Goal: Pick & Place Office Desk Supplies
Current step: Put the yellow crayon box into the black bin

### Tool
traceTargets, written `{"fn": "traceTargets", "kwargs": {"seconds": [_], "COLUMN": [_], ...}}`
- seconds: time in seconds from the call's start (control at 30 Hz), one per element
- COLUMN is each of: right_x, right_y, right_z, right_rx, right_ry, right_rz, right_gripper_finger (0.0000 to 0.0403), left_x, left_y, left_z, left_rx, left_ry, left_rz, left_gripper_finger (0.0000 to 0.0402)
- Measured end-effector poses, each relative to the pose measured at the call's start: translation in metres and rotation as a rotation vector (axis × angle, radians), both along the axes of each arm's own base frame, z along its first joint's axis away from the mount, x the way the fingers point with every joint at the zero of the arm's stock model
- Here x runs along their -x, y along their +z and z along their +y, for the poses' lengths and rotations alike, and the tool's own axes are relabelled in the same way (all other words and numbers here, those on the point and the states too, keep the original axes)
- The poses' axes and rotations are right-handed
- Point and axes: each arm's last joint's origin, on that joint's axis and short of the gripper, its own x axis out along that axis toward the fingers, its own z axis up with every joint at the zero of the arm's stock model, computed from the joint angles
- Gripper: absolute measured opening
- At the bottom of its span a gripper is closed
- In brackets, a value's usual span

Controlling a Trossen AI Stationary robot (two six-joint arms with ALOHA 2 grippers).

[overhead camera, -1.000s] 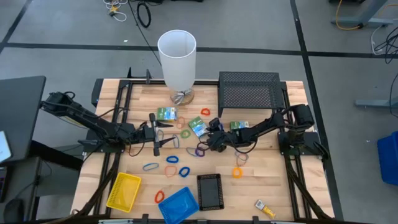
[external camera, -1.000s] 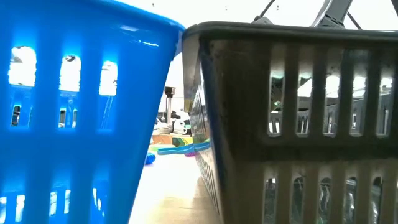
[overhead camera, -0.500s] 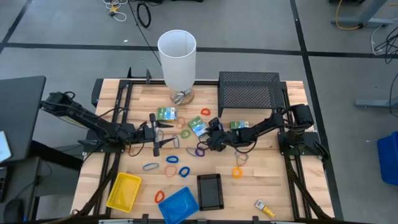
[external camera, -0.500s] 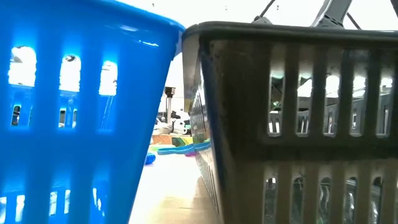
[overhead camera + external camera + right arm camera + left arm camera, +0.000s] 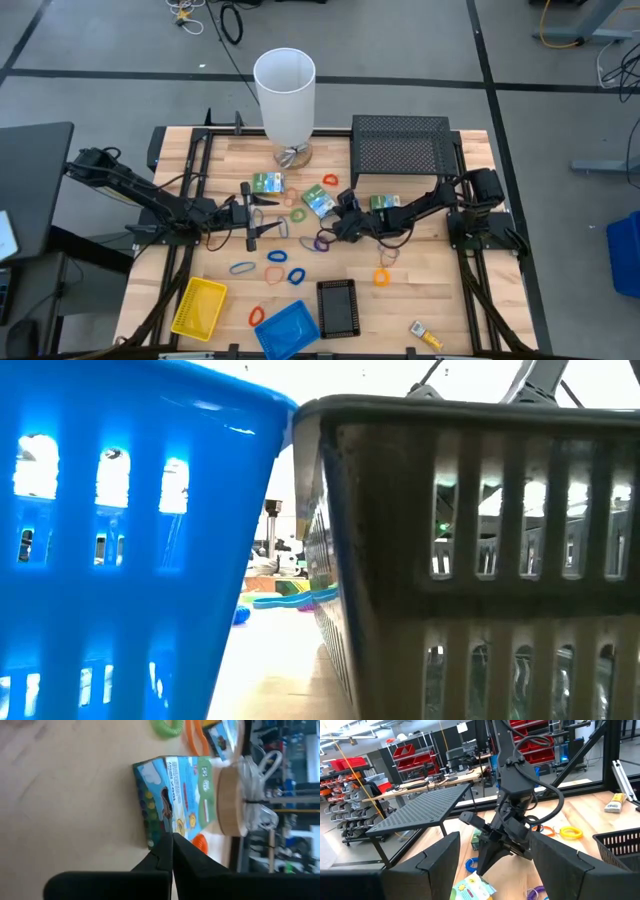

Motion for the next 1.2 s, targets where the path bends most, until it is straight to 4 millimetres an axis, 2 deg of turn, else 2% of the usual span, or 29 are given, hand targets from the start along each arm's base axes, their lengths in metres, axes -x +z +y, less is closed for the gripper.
{"fn": "traceTargets", "kwargs": {"seconds": [0.23,0.43,0.6,0.73,0.87,0.97,1.07,1.2], "right_x": [-0.008,-0.027,-0.041,-0.048,-0.049,-0.047,-0.046,-0.045], "right_y": [0.008,0.037,0.071,0.106,0.14,0.157,0.16,0.15], "right_z": [0.016,0.031,0.039,0.039,0.036,0.031,0.024,0.018], "right_rx": [0.061,0.029,-0.066,-0.196,-0.346,-0.461,-0.518,-0.51], "right_ry": [0.018,0.014,0.003,-0.007,-0.003,0.003,-0.008,-0.041], "right_rz": [0.09,0.135,0.198,0.274,0.343,0.4,0.411,0.414], "right_gripper_finger": [0.0002,0.0001,0.0001,0.0,0.0,0.0,0.0,0.0], "left_x": [0.0,0.0,0.0,0.0,0.0,0.0,0.0,0.0], "left_y": [0.0,0.0,0.001,0.002,0.002,0.002,0.002,0.002], "left_z": [0.0,0.0,0.0,0.0,-0.001,-0.001,-0.002,-0.002], "left_rx": [0.001,0.003,0.006,0.014,0.037,0.044,0.054,0.056], "left_ry": [0.0,0.0,0.0,-0.002,-0.012,-0.043,-0.054,-0.054], "left_rz": [0.0,-0.005,-0.015,-0.018,-0.022,-0.023,-0.025,-0.025], "left_gripper_finger": [0.0246,0.0246,0.0246,0.0246,0.0246,0.0246,0.0246,0.0246]}}
